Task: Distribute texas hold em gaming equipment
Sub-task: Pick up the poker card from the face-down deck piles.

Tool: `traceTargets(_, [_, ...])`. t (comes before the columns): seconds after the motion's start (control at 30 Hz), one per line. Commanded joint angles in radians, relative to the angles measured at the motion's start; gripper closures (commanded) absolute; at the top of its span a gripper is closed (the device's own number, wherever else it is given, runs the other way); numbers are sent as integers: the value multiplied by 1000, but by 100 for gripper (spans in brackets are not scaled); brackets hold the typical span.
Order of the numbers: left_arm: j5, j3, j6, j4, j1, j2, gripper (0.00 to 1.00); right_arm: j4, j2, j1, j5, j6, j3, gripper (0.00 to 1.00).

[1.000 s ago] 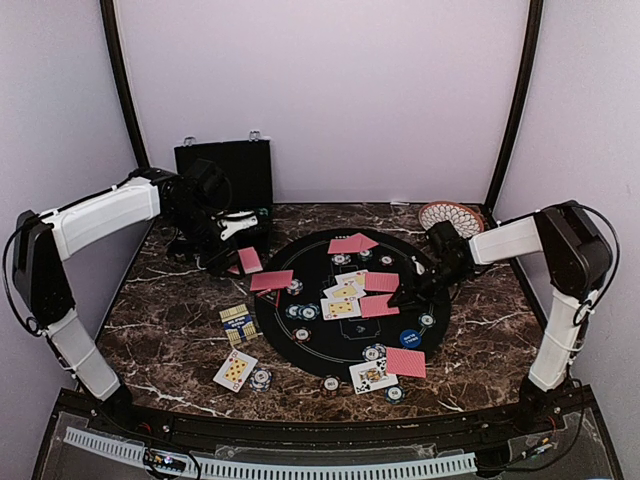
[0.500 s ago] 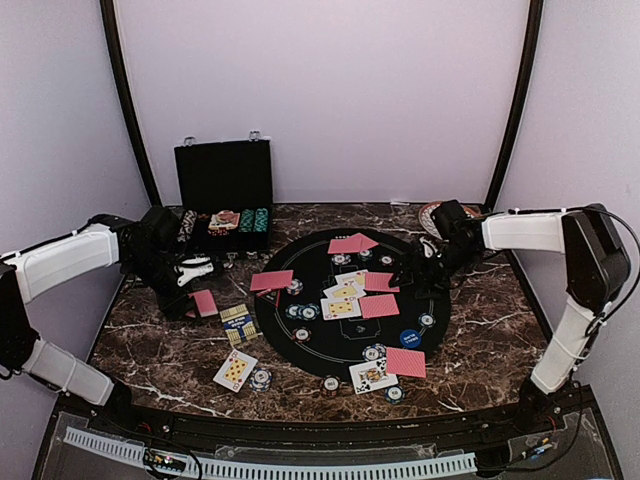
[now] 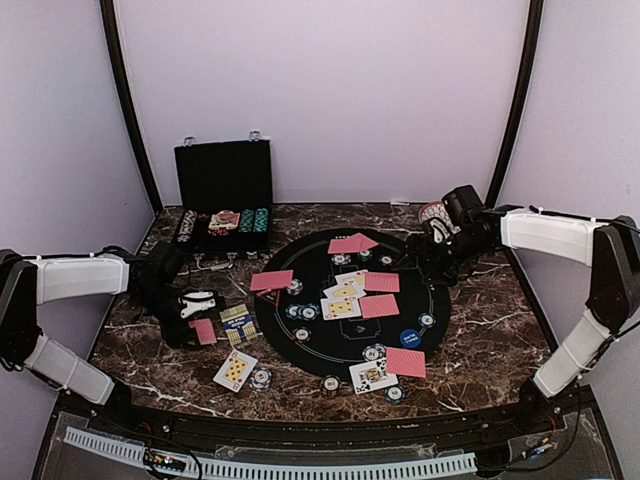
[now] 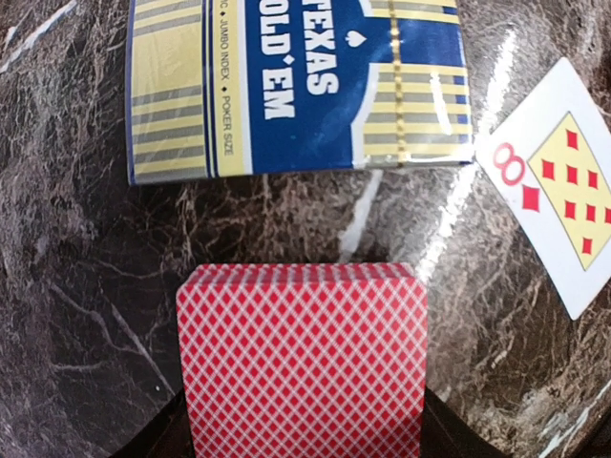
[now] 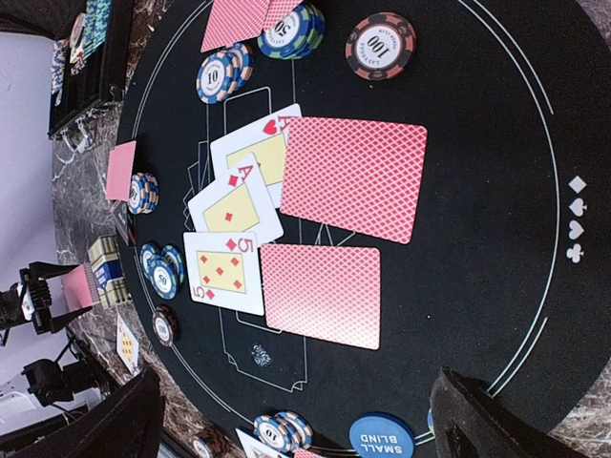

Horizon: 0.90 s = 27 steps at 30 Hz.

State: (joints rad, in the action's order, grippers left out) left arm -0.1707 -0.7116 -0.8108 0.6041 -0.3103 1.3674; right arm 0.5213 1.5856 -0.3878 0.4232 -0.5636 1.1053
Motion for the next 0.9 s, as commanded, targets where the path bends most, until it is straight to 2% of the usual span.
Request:
traceTargets(0.0, [-11, 27, -21, -130, 7, 38, 77, -26, -54, 3, -24, -50, -37, 2])
traceTargets(0.1, [-34, 37, -27, -141, 3, 60, 58, -27, -73, 4, -36, -63, -54, 2])
traceTargets(0.13, [-47, 39, -29, -133, 3, 67, 38, -25, -76, 4, -39, -63, -56, 2])
traceTargets(0.17, [-52, 45, -35, -128, 1, 68, 29, -23, -79, 4, -42, -63, -59, 2])
traceTargets(0.2, [-57, 50, -38, -119, 1, 62, 11, -18, -82, 4, -50, -59, -59, 2])
traceTargets(0.27, [-50, 62, -44, -110, 0, 44, 2, -7, -89, 4, -77, -49, -58, 1])
traceTargets(0.43, [-65, 19, -24, -33, 0, -23, 1, -4, -120, 8, -196, -23, -59, 2])
traceTargets(0.67, [-100, -155, 37, 49, 11, -75, 1, -80, -236, 43, -431, -10, -94, 2])
traceTargets(0.8, [-90, -201, 100, -69, 50, -98, 1, -159, -315, 93, -703, -3, -147, 2])
traceTargets(0.83, [-75, -200, 136, -145, 59, -102, 1, -217, -341, 97, -778, 20, -187, 2])
traceTargets(0.87, [-68, -190, 153, -187, 81, -103, 1, -345, -370, 99, -862, 75, -252, 2])
